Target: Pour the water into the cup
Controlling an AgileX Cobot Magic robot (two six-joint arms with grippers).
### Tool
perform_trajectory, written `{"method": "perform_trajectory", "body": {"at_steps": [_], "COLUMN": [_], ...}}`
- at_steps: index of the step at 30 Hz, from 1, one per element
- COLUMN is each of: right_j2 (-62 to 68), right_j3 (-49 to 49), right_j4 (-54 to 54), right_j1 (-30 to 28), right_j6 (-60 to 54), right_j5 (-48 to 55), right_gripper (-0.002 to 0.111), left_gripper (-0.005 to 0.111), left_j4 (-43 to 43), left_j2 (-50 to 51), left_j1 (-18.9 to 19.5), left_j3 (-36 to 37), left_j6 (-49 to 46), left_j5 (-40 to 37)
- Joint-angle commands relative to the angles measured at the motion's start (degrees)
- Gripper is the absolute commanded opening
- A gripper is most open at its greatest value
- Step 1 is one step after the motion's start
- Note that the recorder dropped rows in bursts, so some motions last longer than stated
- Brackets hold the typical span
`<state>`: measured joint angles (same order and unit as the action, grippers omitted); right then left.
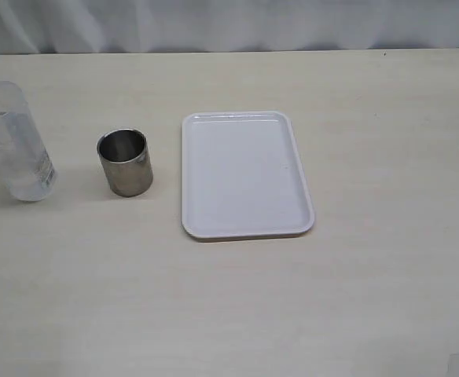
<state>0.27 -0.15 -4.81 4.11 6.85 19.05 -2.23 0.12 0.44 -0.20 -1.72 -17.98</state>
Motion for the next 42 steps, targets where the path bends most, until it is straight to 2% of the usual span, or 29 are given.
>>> {"method": "perform_trajectory", "body": {"at_steps": [1,5,7,9,11,15,19,22,25,30,32,33,34,35,36,38,39,40,42], "right_j2": [-0.27,-0.27,-0.27,-0.27,-0.27,-0.27,-0.27,-0.27,-0.27,-0.27,-0.27,-0.05,0.69,2.2,3.08,5.87,6.77,7.58,9.19], "right_j3": [0.15,0.15,0.15,0.15,0.15,0.15,0.15,0.15,0.15,0.15,0.15,0.15,0.15,0.15,0.15,0.15,0.15,0.15,0.15], "right_j4": [-0.75,-3.88,-3.78,-3.78,-3.78,-3.4,-3.4,-3.4,-3.4,-3.4,-3.4,-3.4,-3.4,-3.4,-3.4,-3.4,-3.4,-3.4,-3.8], "right_j1": [-0.29,-0.29,-0.29,-0.29,-0.29,-0.29,-0.29,-0.29,-0.29,-0.29,-0.29,-0.29,-0.29,-0.29,-0.29,-0.29,-0.29,-0.29,-0.29], "right_j6": [0.02,-0.09,-0.09,-0.09,-0.09,0.02,0.02,0.55,1.1,3.54,6.61,7.8,7.95,7.95,7.95,9.02,9.02,9.15,9.42], "right_j5": [0.13,-0.42,-3.37,-8.15,-14.86,-26.66,-36.91,-41.4,-40.95,-40.25,-41.57,-42.48,-42.76,-43.19,-43.65,-44.99,-45.62,-46.01,-47.14], "right_gripper": [0.004,0.004,0.004,0.004,0.004,0.004,0.004,0.004,0.004,0.004,0.004,0.004,0.004,0.004,0.004,0.004,0.004,0.004,0.004], "left_gripper": [0.092,0.092,0.092,0.092,0.092,0.092,0.092,0.092,0.092,0.092,0.091,0.091,0.091,0.086,0.082,0.049,0.038,0.03,0.022], "left_j4": [-0.28,-1.47,-0.91,3.43,2.23,2.23,1.88,1.88,1.88,-0.86,-6.8,-10.78,-13.11,-19.04,-19.99,-19.87,-19.87,-19.87,-19.87], "left_j2": [-0.12,-0.12,-0.12,-0.12,-0.12,-0.12,-0.12,-0.12,-0.12,-0.12,-0.12,-0.12,0.39,2.38,3.39,8.28,10.34,12.33,16.51], "left_j1": [-0.47,-0.47,-0.47,-0.47,-0.47,-0.47,-0.47,-0.47,-0.47,-0.47,-0.47,-0.47,-0.47,-0.47,-0.47,-0.47,-0.47,-0.47,-0.47], "left_j3": [0.2,0.2,0.2,0.2,0.2,0.2,0.2,0.2,0.2,0.2,0.2,0.2,0.2,0.2,0.2,0.2,0.2,0.2,0.2], "left_j6": [0.07,-0.17,0.23,0.32,-0.2,0.83,2.23,2.23,2.23,3.33,9.04,16.14,19.3,23.24,24.32,26.0,26.0,26.0,26.0], "left_j5": [0.53,2.24,6.78,11.26,16.23,31.05,38.89,40.49,40.61,35.0,35.04,37.17,38.46,40.78,41.48,42.88,43.66,44.66,46.71]}}
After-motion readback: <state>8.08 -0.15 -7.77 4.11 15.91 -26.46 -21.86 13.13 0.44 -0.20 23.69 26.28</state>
